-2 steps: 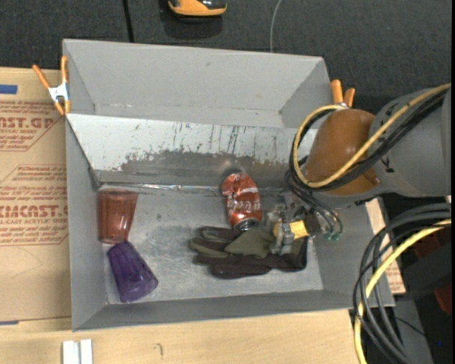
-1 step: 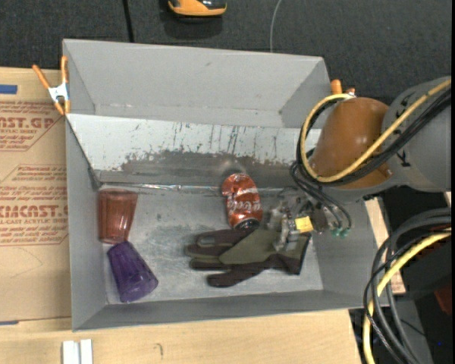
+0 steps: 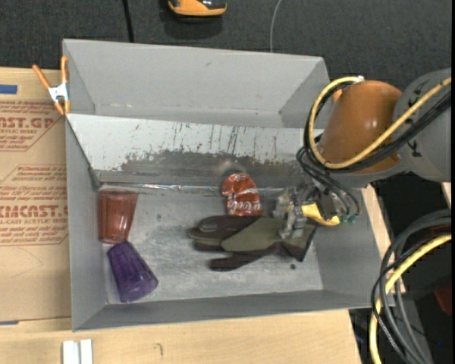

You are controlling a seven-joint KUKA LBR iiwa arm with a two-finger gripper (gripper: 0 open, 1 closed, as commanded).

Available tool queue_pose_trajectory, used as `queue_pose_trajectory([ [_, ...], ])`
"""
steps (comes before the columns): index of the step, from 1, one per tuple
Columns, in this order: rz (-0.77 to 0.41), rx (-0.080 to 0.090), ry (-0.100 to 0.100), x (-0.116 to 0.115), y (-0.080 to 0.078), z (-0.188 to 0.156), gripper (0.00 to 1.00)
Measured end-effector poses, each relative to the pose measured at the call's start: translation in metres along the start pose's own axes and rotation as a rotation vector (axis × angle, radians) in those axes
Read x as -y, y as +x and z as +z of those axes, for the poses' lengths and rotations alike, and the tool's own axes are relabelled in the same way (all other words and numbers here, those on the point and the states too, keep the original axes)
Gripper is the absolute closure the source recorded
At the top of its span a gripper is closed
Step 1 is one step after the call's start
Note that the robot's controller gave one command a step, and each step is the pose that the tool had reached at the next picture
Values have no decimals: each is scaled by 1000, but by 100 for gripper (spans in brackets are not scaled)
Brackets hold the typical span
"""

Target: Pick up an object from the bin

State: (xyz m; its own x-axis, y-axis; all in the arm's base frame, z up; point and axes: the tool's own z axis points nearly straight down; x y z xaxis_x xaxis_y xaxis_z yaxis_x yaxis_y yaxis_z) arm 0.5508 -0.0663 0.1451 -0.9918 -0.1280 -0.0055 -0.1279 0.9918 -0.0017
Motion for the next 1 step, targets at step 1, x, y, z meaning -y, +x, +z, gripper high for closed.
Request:
queue_pose_trajectory([
  [1,-15,-7,-2,-5,16,-24,100],
])
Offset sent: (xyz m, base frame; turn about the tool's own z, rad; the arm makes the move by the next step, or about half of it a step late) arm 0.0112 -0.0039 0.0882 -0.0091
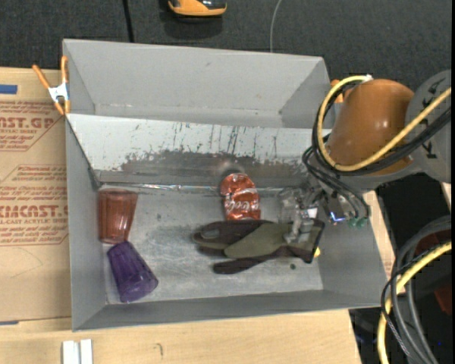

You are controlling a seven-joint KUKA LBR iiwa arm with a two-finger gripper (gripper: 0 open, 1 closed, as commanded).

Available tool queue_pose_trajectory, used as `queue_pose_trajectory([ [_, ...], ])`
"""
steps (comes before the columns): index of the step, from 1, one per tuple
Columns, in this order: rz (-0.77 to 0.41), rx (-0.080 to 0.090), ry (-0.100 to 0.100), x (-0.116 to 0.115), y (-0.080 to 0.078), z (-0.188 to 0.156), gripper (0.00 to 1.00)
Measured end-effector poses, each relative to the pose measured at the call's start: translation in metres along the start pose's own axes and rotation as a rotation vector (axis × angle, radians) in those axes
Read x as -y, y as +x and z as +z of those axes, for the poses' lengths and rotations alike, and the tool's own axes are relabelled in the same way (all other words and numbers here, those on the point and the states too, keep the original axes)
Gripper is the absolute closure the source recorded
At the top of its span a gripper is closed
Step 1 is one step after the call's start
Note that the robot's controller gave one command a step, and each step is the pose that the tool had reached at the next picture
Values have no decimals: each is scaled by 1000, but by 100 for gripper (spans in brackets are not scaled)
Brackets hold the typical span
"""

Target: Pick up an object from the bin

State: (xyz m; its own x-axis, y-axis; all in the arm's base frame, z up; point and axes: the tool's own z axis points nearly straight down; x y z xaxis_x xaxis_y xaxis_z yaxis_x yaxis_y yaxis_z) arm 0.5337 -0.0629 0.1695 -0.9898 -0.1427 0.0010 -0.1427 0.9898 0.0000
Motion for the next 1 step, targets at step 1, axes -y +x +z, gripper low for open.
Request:
queue_pose_trajectory([
  [1,6,4,1,11,-28,-64,100],
])
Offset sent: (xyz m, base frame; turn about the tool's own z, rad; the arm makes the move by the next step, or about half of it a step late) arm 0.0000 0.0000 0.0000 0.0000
